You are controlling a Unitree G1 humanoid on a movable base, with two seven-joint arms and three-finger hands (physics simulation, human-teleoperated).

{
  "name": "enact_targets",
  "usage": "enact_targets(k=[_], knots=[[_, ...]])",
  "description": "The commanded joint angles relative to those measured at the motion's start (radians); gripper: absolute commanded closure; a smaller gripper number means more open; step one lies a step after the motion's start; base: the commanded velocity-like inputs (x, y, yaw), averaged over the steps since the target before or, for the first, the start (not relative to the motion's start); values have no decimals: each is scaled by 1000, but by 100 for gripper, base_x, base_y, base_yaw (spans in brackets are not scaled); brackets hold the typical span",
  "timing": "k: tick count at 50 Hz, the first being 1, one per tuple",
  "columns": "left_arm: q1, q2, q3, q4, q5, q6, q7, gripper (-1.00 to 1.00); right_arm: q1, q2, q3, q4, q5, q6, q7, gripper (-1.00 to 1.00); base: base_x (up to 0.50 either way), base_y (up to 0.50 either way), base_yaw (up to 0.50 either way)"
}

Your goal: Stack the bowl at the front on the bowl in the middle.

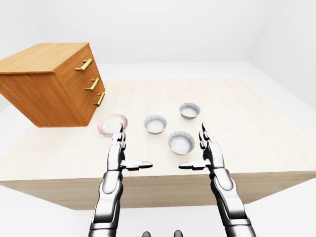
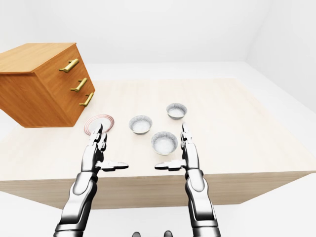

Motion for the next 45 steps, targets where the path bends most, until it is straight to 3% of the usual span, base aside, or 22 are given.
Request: enact_targets(k=[1,2,3,4,5,7,9,10,12,13,14,17,19,26,32,34,43,45], knots=[[-17,22,38,38,-2,-35,-23,-100,15,-22,-15,-40,-24,61,77,-100,0,0,0],[-19,23,40,39,-3,-35,-24,-100,8,-18,-15,6,-24,24,80,-100,0,0,0],[-22,22,42,43,-7,-32,-26,-100,3,-17,-16,27,-27,11,81,-100,0,0,0],[-22,22,42,43,-11,-29,-28,-100,2,-17,-17,28,-27,13,83,-100,0,0,0],[-27,24,44,50,-14,-28,-30,-100,13,-21,-19,-39,-22,70,92,-100,0,0,0],[-29,24,46,47,-19,-24,-33,-100,8,-20,-21,6,-27,29,94,-100,0,0,0],[-34,26,48,43,-25,-18,-37,-100,6,-23,-25,9,-27,26,99,-100,0,0,0],[-35,27,50,39,-27,-14,-37,-100,7,-26,-26,-49,-28,81,102,-100,0,0,0],[-42,29,54,34,-32,-5,-37,-100,3,-33,-35,-62,-35,81,110,-100,0,0,0],[-55,34,60,39,-38,2,-40,-100,-5,-38,-42,-11,-39,48,113,-100,0,0,0],[-54,35,61,32,-39,8,-39,-100,-11,-42,-46,-87,-42,81,118,-100,0,0,0],[-59,37,66,29,-44,12,-39,-100,-19,-51,-58,-35,-59,70,128,-100,0,0,0],[-62,39,68,33,-46,12,-40,-100,-29,-59,-68,-50,-63,81,141,-100,0,0,0],[-63,43,72,32,-47,23,-41,-100,-80,-87,-87,-207,-107,81,212,-100,0,0,0],[-67,48,79,27,-47,27,-46,-100,-133,-110,-104,-207,-139,81,256,-100,0,0,0],[-68,50,82,23,-48,30,-47,-100,-141,-118,-109,-98,-149,81,250,-100,0,0,0],[-80,51,85,27,-52,37,-42,-100,-222,-165,-140,-176,-179,81,307,-100,0,0,0],[-81,51,87,21,-59,54,-41,-100,-209,-159,-138,-93,-182,81,293,-100,0,0,0]])
